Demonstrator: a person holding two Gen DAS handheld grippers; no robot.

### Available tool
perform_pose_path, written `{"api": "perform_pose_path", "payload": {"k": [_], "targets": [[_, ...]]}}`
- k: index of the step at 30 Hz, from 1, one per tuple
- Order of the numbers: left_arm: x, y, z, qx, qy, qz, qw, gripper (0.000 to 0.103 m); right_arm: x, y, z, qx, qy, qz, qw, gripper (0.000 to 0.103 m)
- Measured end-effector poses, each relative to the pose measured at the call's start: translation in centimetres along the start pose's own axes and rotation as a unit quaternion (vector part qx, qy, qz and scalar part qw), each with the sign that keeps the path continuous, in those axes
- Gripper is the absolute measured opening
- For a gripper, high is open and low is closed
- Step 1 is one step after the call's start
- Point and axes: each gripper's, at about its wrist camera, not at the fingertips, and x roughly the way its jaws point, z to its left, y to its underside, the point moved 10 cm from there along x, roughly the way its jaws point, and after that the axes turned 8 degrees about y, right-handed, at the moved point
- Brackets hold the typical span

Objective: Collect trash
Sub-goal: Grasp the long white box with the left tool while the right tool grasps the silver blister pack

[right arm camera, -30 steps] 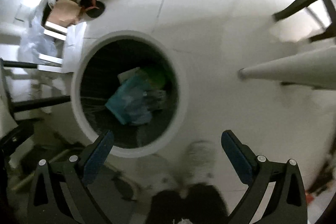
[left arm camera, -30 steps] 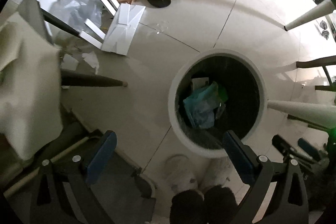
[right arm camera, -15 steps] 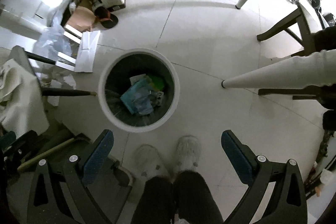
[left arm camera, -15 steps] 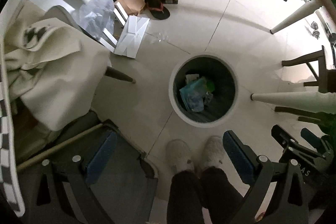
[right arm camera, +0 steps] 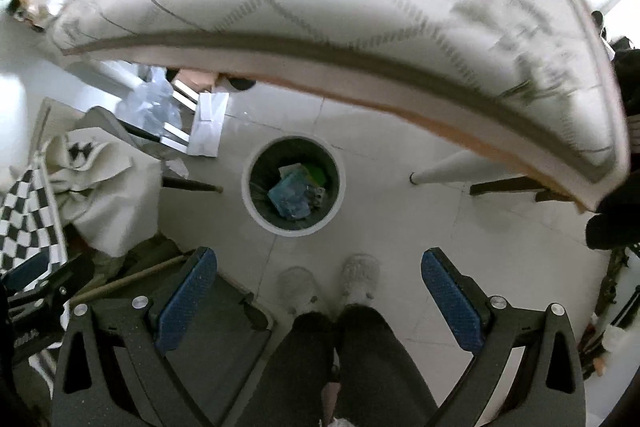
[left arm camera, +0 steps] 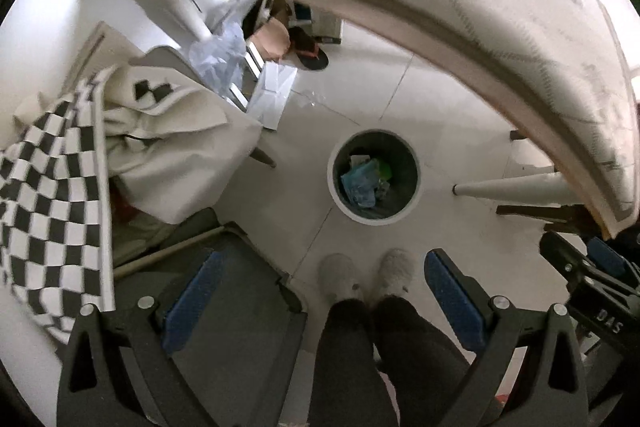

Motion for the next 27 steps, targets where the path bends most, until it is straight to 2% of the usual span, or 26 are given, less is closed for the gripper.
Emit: {"api": "perform_pose_path", "payload": {"k": [6,13,18,20,24,27], "targets": [[-5.7,-1.7,-1.2,0.012,-0.018,-0.031,0.9993,0.103,-7.2,-2.4,-1.6,0.036,-0.035,-0.013,0.999,0.103],[-8.4,-8.8,-5.5,0.041,-0.027,-0.079,0.9957,0.103,-11.2,-11.0,-6.6,0.101,-0.039,-0.052,0.993,0.103],[-8.4,-16.1,-9.3,0.053,-0.031,-0.099,0.9932,0.103,-10.1,-18.6,-10.4,0.112,-0.021,-0.054,0.992,0.103],[-8.0,-19.5,-10.9,0.058,-0.036,-0.104,0.9922,0.103,-8.9,-22.8,-11.7,0.103,-0.014,-0.048,0.993,0.103],[-6.4,-27.7,-13.8,0.065,-0.058,-0.106,0.9905,0.103,-5.0,-30.9,-13.2,0.067,-0.001,-0.020,0.998,0.103],[-4.6,-34.0,-15.3,0.067,-0.080,-0.094,0.9901,0.103,-1.5,-37.7,-14.2,0.041,0.012,-0.003,0.999,0.103]]}}
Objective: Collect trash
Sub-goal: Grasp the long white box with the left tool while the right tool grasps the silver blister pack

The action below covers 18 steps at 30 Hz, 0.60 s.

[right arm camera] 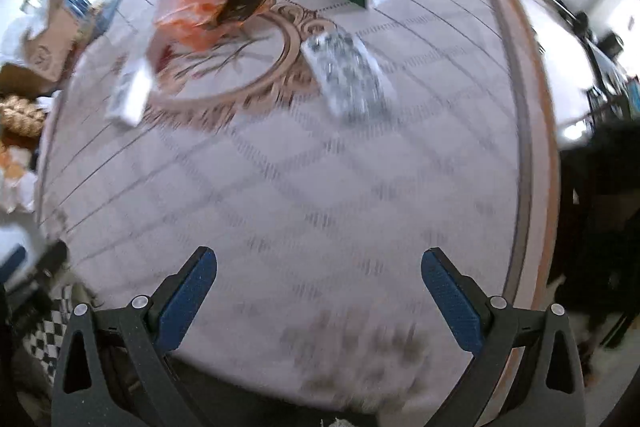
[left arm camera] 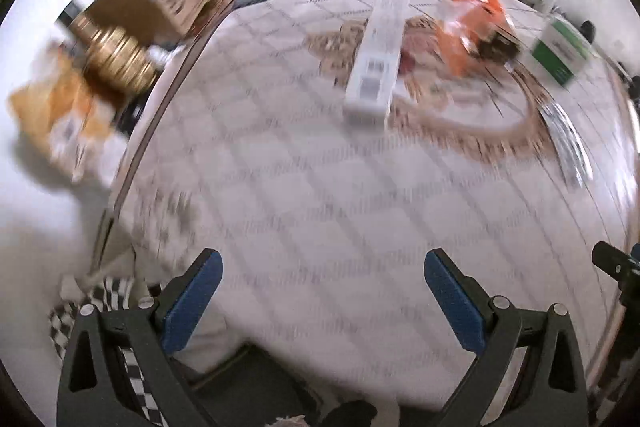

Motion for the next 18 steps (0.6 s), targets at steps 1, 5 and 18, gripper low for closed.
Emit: {"api": "perform_pose_path", "payload": {"k": [1,5,18], "targets": [[0.8,-1.5,-0.2,0.003,-0.004,0.003,1.0000,0.103,1.0,-1.4,0.0,-0.006,0.004,0.002,1.000,0.103],[4.5,-7.0,-1.0,0.026,-0.026,0.018,0.9992,0.103,5.6,-7.6,-0.2,-0.021,0.023,0.020,0.999,0.103],[11.5,-15.9,-4.4,0.090,0.031,0.062,0.9935,0.082,11.3,-11.9,0.4,-0.037,0.017,0.061,0.997,0.097]]}}
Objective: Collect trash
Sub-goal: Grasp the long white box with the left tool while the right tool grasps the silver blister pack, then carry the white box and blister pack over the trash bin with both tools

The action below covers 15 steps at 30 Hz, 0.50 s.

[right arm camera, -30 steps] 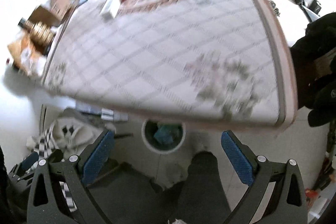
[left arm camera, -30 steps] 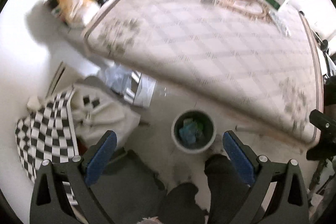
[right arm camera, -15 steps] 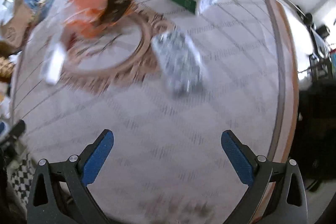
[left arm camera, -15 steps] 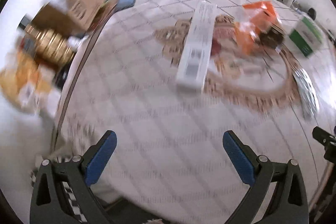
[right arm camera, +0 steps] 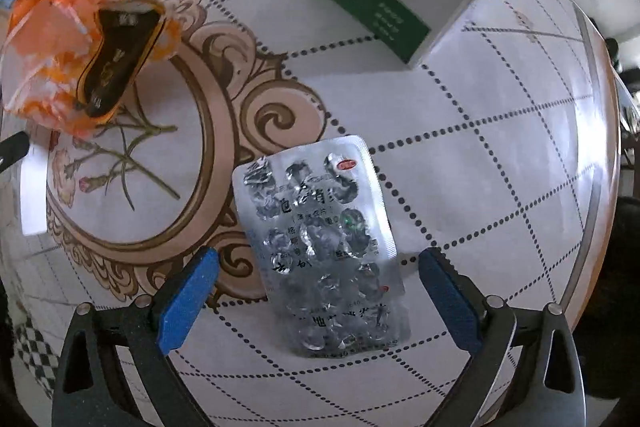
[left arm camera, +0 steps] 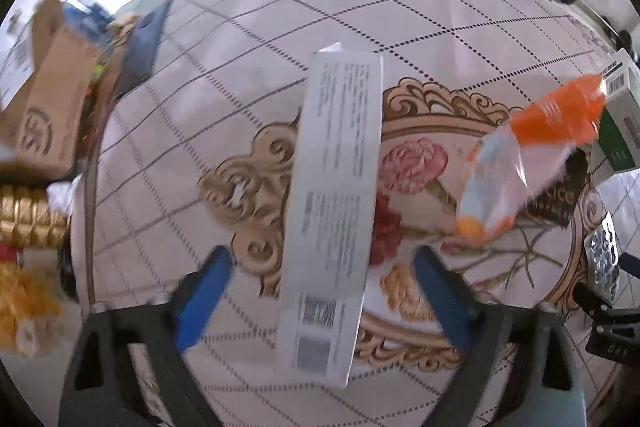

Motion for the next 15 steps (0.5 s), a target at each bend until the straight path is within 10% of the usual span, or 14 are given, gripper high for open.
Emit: {"api": "perform_pose_path", "payload": {"k": [4,6,15], "targets": [[1.3,-0.6,-0.4,0.014,0.007,0.019,0.9997,0.074,-0.3,-0.2,-1.1,0.011,0.007,-0.009,1.000,0.086],[1.8,-0.6,-0.5,0.014,0.013,0.029,0.9994,0.044,-0.5,-0.3,-1.5,0.007,0.008,-0.018,1.000,0.075],[-0.6,2.7,-0.4,-0.012,0.016,0.006,0.9998,0.044,-1.4,1.9,-0.4,0.004,-0.012,-0.035,0.999,0.067]]}}
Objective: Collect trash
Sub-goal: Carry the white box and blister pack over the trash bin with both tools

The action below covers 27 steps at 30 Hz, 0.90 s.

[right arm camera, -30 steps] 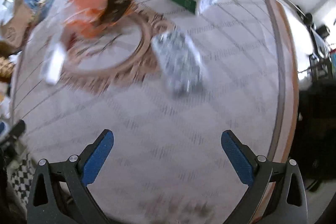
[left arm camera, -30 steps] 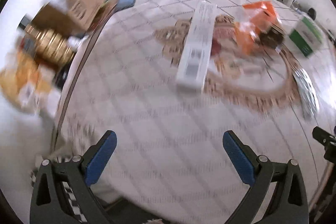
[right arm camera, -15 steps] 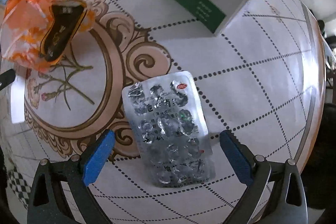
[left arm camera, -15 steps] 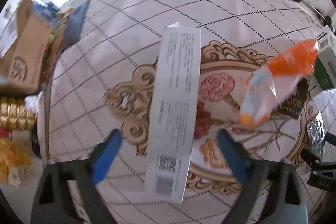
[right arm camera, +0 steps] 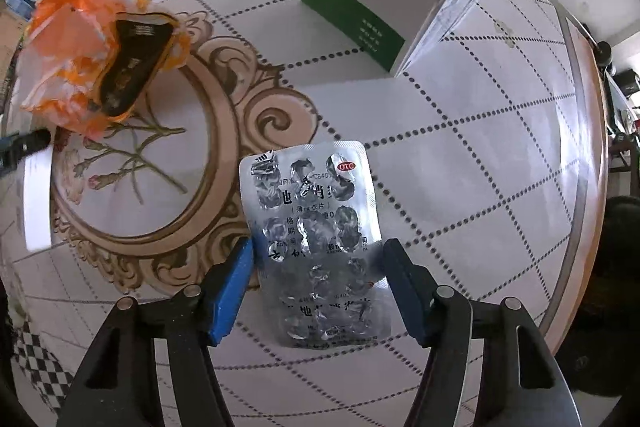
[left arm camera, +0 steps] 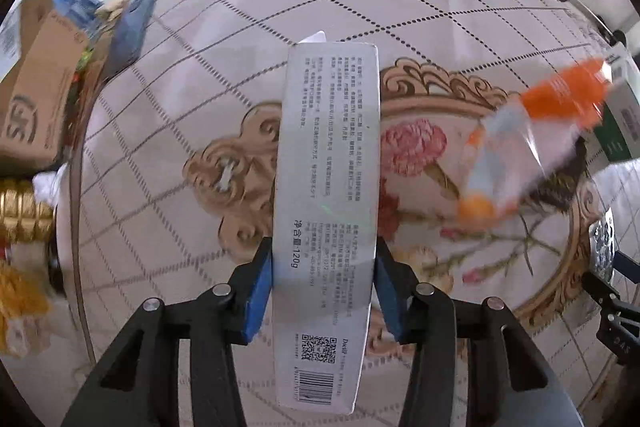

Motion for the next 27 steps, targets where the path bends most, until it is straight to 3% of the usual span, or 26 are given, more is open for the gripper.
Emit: {"api": "perform_pose_path", "payload": {"k": [4,10,17,23,27], "targets": [[-2.5,3.3,-0.4,-0.007,-0.002,-0.019,0.9998,0.044,-1.5,2.3,0.7,0.003,-0.024,-0.013,1.000,0.067],[-7.2,9.1,-1.1,-0.026,0.030,-0.054,0.9977,0.043,-4.2,6.4,1.4,0.012,-0.055,-0.037,0.998,0.067],[-12.1,17.0,-0.1,-0.021,0.057,-0.097,0.9934,0.043,-10.7,14.0,5.0,0.029,-0.083,-0.069,0.994,0.067],[-15.6,24.8,1.3,-0.025,0.088,-0.131,0.9871,0.043,-14.4,23.7,8.8,0.043,-0.103,-0.093,0.989,0.067],[-15.7,31.2,1.6,-0.028,0.111,-0.117,0.9866,0.043,-15.1,31.7,10.4,0.054,-0.120,-0.076,0.988,0.067]]}}
